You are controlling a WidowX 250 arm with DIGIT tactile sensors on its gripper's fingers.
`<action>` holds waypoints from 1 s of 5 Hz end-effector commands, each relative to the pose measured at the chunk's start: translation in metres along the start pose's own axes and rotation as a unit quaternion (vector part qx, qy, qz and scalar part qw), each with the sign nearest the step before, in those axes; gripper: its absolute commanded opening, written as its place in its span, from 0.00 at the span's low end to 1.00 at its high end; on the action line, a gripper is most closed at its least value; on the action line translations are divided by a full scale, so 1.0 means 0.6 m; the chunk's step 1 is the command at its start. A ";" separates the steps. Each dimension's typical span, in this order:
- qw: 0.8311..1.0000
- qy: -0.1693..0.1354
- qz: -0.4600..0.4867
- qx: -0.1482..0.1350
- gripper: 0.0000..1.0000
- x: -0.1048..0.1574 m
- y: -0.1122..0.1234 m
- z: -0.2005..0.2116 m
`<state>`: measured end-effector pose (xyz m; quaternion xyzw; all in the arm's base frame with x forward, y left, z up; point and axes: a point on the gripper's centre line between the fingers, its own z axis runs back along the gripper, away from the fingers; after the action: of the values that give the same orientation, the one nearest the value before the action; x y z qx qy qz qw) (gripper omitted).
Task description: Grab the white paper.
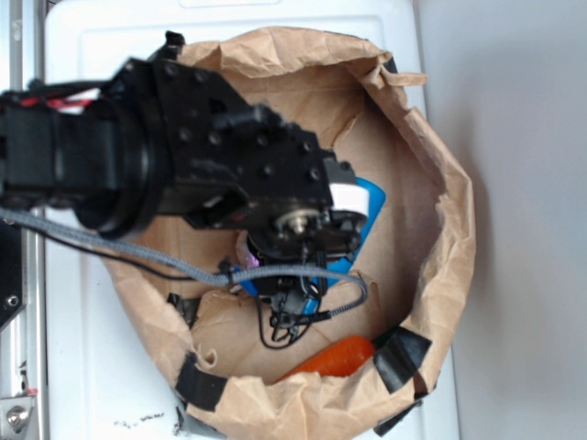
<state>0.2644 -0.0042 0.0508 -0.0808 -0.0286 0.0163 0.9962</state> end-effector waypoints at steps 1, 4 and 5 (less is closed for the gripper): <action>0.999 -0.035 0.009 -0.026 0.00 0.026 0.009 0.131; 0.999 -0.012 -0.023 -0.026 1.00 0.021 0.031 0.140; 0.999 -0.010 -0.032 -0.025 1.00 0.022 0.026 0.119</action>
<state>0.2682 0.0252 0.1098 -0.1072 -0.0227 -0.0022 0.9940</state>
